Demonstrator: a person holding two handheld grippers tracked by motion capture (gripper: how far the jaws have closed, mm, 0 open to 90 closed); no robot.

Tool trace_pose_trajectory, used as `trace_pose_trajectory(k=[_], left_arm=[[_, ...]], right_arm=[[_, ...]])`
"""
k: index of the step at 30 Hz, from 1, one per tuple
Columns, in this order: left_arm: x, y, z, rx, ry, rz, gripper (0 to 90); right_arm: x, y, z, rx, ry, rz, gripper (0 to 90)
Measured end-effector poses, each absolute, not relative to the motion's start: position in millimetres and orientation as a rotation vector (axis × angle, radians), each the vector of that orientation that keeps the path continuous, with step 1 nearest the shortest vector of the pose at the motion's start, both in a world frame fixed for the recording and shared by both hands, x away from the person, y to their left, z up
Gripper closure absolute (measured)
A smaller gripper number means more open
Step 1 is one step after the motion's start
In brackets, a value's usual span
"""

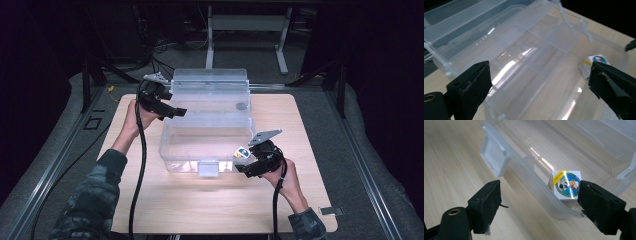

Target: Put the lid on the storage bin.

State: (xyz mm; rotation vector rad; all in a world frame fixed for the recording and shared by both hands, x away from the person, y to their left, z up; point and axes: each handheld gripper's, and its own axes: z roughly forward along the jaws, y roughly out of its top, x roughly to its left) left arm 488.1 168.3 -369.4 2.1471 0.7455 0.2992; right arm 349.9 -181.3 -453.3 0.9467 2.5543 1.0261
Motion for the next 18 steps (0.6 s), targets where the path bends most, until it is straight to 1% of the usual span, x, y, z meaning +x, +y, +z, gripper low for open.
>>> trace_pose_trajectory(k=[6,9,12,15,18], left_arm=[[515,164,-369,2.184,0.8,0.333,3.7],[531,159,-368,2.189,0.813,0.327,6.3],[541,152,-369,2.215,0.814,0.328,13.8],[551,142,-373,2.244,0.821,0.319,17.1],[556,133,-378,2.286,0.8,0.337,24.8]], right_arm=[[352,-180,-455,0.943,2.558,1.011,19.1],[353,-178,-455,0.937,2.557,1.007,19.4],[355,-176,-457,0.938,2.559,1.016,19.9],[357,-175,-460,0.939,2.564,1.037,21.7],[357,-172,-462,0.936,2.556,1.034,23.3]])
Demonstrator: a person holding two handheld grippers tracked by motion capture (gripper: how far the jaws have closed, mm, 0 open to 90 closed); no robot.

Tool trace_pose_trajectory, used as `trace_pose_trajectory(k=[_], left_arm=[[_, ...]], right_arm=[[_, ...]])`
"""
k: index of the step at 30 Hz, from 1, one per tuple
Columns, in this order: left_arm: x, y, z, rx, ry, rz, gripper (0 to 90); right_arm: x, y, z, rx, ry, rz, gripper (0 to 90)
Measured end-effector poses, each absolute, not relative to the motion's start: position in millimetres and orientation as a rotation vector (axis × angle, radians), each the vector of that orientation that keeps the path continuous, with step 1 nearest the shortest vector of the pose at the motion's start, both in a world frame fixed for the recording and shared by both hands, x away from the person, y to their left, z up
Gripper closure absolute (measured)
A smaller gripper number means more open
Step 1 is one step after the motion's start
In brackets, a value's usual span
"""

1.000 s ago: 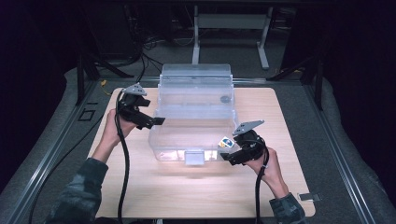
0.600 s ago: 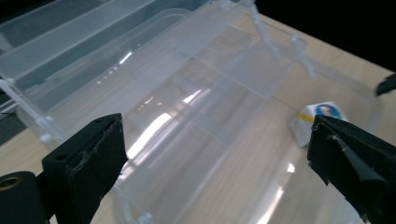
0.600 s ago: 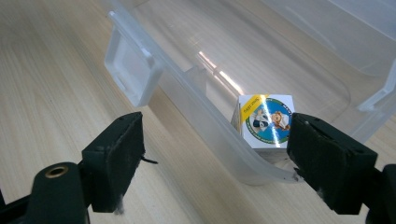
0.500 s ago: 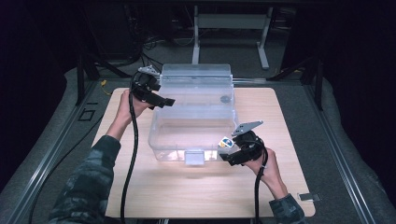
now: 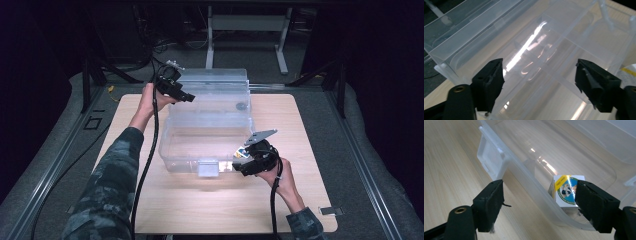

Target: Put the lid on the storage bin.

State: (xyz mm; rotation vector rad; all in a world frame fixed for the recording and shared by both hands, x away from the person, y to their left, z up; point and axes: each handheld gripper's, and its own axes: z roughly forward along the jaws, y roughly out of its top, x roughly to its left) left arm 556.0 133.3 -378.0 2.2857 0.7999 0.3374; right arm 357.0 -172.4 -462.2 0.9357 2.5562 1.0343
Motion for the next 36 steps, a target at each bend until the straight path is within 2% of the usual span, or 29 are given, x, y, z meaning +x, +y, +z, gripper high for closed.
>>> trace_pose_trajectory(k=[8,9,10,11,15,17,19,20,36], left_arm=[[565,118,-392,2.367,0.794,0.379,39.5],[566,118,-393,2.372,0.789,0.366,41.3],[567,117,-395,2.378,0.788,0.362,44.1],[568,117,-397,2.383,0.797,0.37,45.1],[569,117,-398,2.387,0.8,0.387,59.5],[569,117,-398,2.399,0.783,0.388,62.0],[569,116,-398,2.412,0.771,0.394,64.6],[569,116,-397,2.422,0.763,0.397,65.9],[566,111,-394,2.479,0.696,0.416,74.2]], right_arm=[[361,-166,-467,0.935,2.537,1.041,28.3],[361,-165,-468,0.938,2.533,1.046,31.0],[362,-165,-469,0.944,2.529,1.048,37.9],[362,-165,-469,0.945,2.525,1.043,39.3],[364,-165,-475,0.942,2.55,1.029,42.7],[365,-165,-477,0.944,2.559,1.025,45.6],[364,-164,-477,0.943,2.552,1.038,53.9],[364,-162,-478,0.939,2.541,1.028,54.8],[362,-162,-479,0.989,2.505,1.047,54.9]])
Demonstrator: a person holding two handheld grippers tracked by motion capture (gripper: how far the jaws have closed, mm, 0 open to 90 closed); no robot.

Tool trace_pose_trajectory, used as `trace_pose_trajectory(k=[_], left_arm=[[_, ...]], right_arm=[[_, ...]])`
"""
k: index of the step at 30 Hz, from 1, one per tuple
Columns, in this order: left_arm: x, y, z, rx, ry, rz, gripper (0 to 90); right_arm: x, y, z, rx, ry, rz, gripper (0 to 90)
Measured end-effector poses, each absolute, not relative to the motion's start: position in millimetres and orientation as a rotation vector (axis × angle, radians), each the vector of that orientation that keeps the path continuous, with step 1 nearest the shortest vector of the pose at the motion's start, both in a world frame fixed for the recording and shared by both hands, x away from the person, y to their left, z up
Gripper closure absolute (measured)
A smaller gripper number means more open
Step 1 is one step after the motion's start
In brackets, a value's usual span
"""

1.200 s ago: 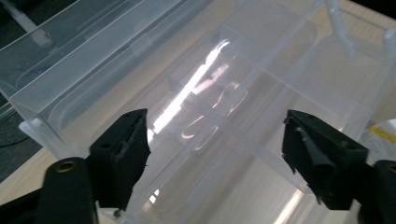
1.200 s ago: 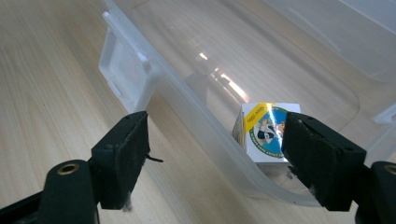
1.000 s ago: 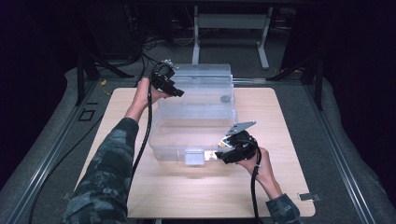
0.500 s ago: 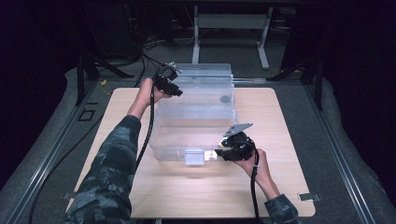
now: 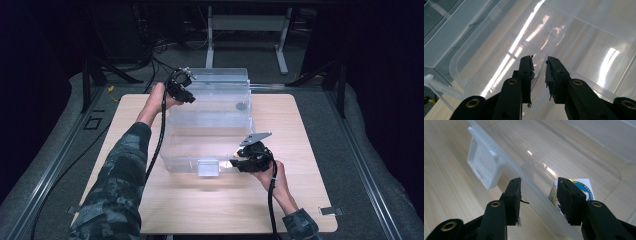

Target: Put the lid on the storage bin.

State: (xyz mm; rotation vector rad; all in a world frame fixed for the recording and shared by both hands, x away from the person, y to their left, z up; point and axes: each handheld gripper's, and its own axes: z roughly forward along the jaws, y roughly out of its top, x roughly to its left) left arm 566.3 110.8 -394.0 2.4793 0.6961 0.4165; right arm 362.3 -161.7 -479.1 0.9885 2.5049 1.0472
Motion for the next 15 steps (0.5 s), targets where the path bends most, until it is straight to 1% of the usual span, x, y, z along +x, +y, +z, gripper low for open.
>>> trace_pose_trajectory(k=[15], left_arm=[[563.2,106.1,-384.5,2.507,0.682,0.392,78.1]], right_arm=[[359.7,-157.9,-479.7,1.043,2.461,1.036,52.5]])
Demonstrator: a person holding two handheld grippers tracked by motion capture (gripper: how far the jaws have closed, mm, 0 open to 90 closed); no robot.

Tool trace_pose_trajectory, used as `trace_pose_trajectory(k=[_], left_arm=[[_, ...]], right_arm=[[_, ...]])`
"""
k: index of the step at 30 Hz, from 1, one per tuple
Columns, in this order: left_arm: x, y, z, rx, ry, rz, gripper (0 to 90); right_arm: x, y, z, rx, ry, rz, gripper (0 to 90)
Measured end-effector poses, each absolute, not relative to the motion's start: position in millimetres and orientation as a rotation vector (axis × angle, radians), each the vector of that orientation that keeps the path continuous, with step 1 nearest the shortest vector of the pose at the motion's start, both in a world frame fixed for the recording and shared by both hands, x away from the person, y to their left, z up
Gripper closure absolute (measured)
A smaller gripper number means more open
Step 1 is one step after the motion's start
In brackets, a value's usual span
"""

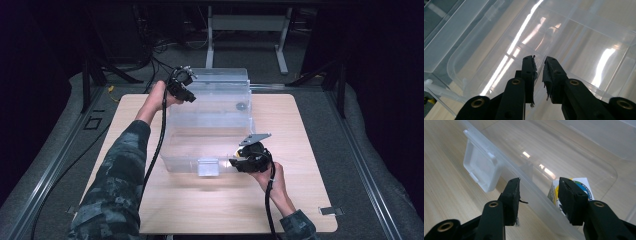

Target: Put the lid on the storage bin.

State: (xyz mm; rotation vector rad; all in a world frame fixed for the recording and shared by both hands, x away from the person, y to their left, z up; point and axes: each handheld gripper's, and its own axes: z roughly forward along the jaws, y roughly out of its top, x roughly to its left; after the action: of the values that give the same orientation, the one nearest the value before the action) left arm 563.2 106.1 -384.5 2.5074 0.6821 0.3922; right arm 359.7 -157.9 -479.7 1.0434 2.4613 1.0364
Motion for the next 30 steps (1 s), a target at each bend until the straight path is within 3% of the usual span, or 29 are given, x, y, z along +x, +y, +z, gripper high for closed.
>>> trace_pose_trajectory(k=[15,18,19,21,30], left_arm=[[551,106,-374,2.522,0.638,0.392,79.5],[547,107,-373,2.516,0.622,0.376,79.6],[545,107,-373,2.521,0.619,0.382,80.0],[542,106,-373,2.523,0.622,0.397,79.9],[534,109,-372,2.499,0.603,0.419,80.6]], right_arm=[[359,-157,-481,1.048,2.447,1.039,51.7],[361,-155,-484,1.068,2.474,1.005,50.7],[363,-151,-492,1.05,2.484,0.946,46.7],[361,-150,-489,1.037,2.484,0.977,53.3],[358,-149,-487,1.032,2.468,0.957,52.6]])
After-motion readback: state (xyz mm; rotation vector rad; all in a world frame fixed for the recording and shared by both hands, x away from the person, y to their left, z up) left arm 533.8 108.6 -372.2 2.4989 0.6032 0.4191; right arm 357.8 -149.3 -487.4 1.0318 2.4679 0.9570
